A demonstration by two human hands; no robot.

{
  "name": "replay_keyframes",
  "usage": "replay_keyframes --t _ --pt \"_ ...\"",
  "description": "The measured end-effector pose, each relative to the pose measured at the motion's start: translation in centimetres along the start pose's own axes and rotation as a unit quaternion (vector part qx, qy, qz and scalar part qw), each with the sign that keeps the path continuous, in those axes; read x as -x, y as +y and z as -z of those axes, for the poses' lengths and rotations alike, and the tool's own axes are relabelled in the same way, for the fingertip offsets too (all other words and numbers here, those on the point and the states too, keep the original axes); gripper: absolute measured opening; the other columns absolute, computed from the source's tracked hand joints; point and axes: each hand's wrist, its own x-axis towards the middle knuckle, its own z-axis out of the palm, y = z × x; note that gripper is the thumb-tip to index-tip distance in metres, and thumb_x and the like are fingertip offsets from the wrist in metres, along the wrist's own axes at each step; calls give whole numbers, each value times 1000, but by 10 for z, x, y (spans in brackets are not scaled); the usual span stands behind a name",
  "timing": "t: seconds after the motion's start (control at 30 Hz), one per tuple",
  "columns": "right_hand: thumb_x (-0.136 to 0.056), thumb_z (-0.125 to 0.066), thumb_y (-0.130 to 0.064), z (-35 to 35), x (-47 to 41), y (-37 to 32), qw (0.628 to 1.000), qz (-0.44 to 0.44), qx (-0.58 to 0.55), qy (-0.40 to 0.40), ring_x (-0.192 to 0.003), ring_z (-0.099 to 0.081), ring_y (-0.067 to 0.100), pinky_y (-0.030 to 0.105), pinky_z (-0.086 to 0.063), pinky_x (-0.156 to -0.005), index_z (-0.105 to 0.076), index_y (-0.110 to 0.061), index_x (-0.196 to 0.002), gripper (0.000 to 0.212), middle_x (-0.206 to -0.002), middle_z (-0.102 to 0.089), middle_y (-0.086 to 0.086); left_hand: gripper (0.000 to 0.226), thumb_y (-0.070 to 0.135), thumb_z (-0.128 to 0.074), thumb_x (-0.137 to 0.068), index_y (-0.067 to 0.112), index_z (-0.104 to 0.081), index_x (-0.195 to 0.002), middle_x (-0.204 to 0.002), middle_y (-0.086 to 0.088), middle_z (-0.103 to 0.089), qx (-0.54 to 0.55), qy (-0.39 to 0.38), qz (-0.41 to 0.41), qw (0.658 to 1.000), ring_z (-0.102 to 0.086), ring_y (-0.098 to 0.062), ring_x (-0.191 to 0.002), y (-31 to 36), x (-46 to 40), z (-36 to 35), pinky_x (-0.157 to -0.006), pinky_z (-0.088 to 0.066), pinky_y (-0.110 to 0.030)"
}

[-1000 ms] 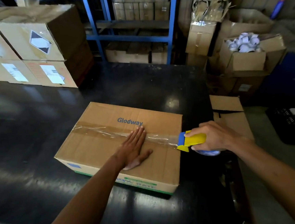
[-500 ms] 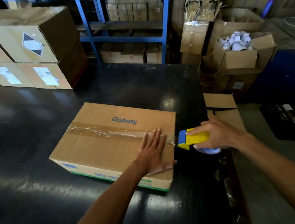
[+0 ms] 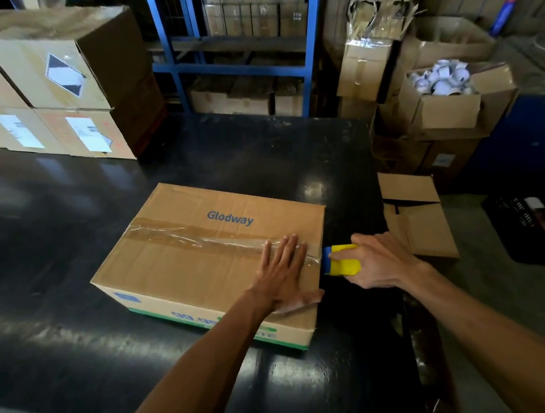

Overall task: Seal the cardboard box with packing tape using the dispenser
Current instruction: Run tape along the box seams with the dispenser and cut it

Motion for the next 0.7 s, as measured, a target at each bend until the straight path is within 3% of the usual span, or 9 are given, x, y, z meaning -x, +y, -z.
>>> replay_keyframes --t 0.13,0.27,0.4,0.5,0.6,0.7 --pt "-78 -63 -57 6 -1 13 995 -52 -75 48 -83 -56 21 35 -47 -74 -53 -48 -132 55 -101 -51 -1 117 91 -21 -77 12 6 -158 -165 -17 15 113 43 183 976 18 -32 -151 20 -12 5 -119 15 -54" --pt "-74 -77 -48 11 10 18 946 -159 -239 151 -89 -63 23 30 -43 -71 -65 -39 -121 50 -96 -62 0 123 89 -27 -71 8 4 -158 -163 -23 16 92 11 199 976 18 -37 -150 20 -18 10 -118 12 -58" --pt "-71 -79 -49 17 16 1 867 -221 -393 214 -95 -62 13 30 -48 -78 -66 -43 -120 52 -105 -68 -12 127 83 -48 -72 3 2 -157 -162 -28 13 77 -22 134 988 15 -42 -150 5 -7 12 -122 6 -51" --pt "-69 -82 -47 30 14 -23 817 -233 -475 229 -101 -61 11 31 -51 -87 -67 -42 -120 54 -111 -66 -11 126 74 -61 -77 1 3 -157 -163 -25 9 15 -47 21 999 10 -43 -150 -25 14 19 -123 1 -49" --pt "-59 -82 -54 42 5 -55 781 -246 -517 251 -102 -63 10 32 -54 -88 -69 -44 -116 58 -111 -67 -13 126 70 -66 -76 7 6 -158 -166 -15 11 -30 -82 -92 992 9 -35 -152 -63 45 26 -123 -1 -50" --pt "-51 -82 -57 49 -4 -88 751 -240 -546 283 -96 -66 4 34 -56 -88 -71 -46 -109 60 -104 -72 -16 124 67 -69 -74 16 7 -159 -167 -5 11 -39 -92 -143 985 8 -26 -153 -90 76 24 -122 1 -55"
